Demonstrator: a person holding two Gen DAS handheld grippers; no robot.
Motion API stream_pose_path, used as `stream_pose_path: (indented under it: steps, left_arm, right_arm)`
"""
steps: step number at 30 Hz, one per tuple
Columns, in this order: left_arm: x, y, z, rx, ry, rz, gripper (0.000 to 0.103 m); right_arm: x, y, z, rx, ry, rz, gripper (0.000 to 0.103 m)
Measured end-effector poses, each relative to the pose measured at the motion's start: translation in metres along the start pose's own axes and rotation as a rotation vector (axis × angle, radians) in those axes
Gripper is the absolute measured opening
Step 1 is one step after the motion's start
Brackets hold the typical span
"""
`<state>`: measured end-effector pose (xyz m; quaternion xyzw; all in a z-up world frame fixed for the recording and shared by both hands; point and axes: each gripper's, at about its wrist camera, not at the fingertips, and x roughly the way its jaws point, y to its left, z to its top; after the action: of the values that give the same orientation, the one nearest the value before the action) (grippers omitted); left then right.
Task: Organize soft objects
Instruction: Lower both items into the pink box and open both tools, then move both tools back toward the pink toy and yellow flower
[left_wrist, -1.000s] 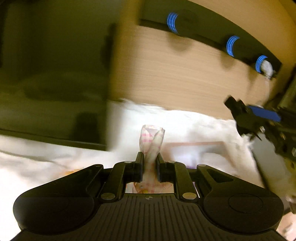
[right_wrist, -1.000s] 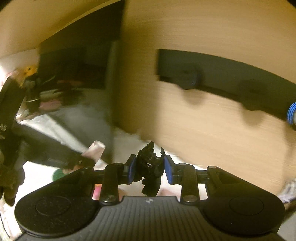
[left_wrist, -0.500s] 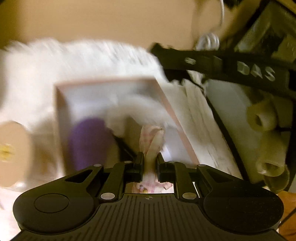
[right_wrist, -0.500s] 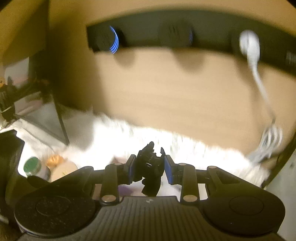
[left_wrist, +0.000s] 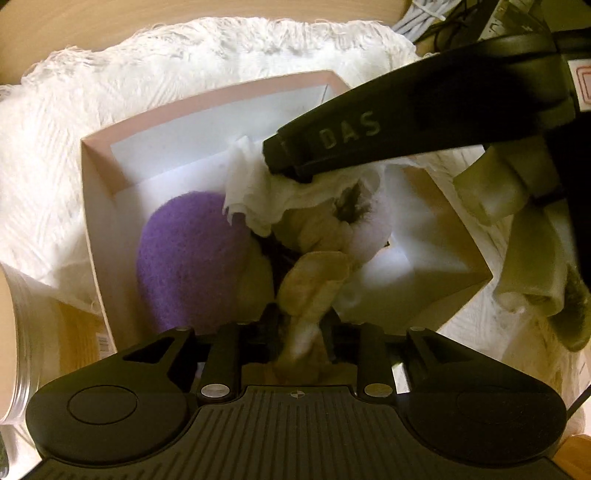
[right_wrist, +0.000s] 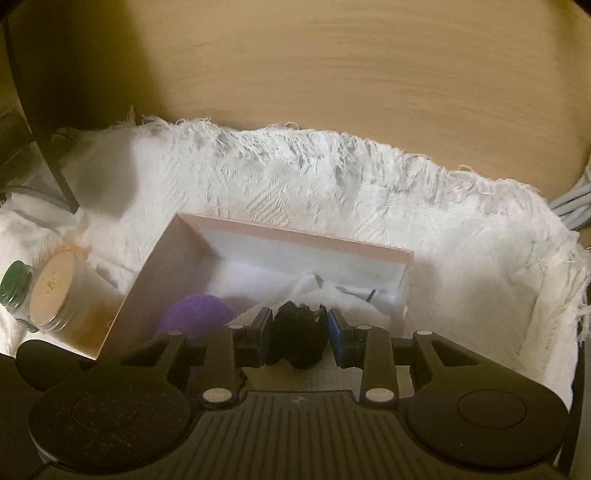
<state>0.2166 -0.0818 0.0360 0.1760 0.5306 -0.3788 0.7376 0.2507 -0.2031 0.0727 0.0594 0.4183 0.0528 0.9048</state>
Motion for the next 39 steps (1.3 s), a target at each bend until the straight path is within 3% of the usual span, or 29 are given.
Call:
stream_pose_path:
  steps: [1, 4, 7, 13, 18, 23, 34, 39]
  left_arm:
    - [0.001, 0.003, 0.001, -0.008, 0.001, -0.002, 0.043]
    - [0.002, 0.011, 0.001, -0.03, -0.005, -0.016, 0.046]
    - [-0.004, 0.008, -0.01, -0.042, -0.02, 0.004, 0.037]
    - [-0.01, 0.012, -0.018, -0.071, -0.053, -0.007, 0.037]
    - [-0.04, 0.024, -0.025, -0.125, -0.126, -0.022, 0.037]
    - [-0.078, 0.017, -0.031, -0.113, -0.203, 0.061, 0.037]
    - [-0.12, 0.003, -0.052, -0.08, -0.353, 0.04, 0.037]
    - [-0.137, 0.016, -0.066, -0.099, -0.388, 0.051, 0.037]
  right_arm:
    - [0.001, 0.002, 0.0, -0.007, 0.0, -0.003, 0.032]
    - [0.007, 0.006, 0.001, -0.029, 0.001, -0.018, 0.032]
    - [0.011, 0.004, 0.0, -0.023, 0.01, -0.021, 0.032]
    - [0.005, -0.004, -0.002, 0.027, 0.01, 0.006, 0.037]
    - [-0.02, -0.007, -0.001, 0.048, -0.043, -0.001, 0.04]
    - [-0.056, 0.0, -0.004, 0.032, -0.106, -0.049, 0.044]
    - [-0.11, 0.031, -0.015, -0.008, -0.189, -0.08, 0.046]
    - [-0.118, 0.055, -0.014, -0.018, -0.208, -0.075, 0.046]
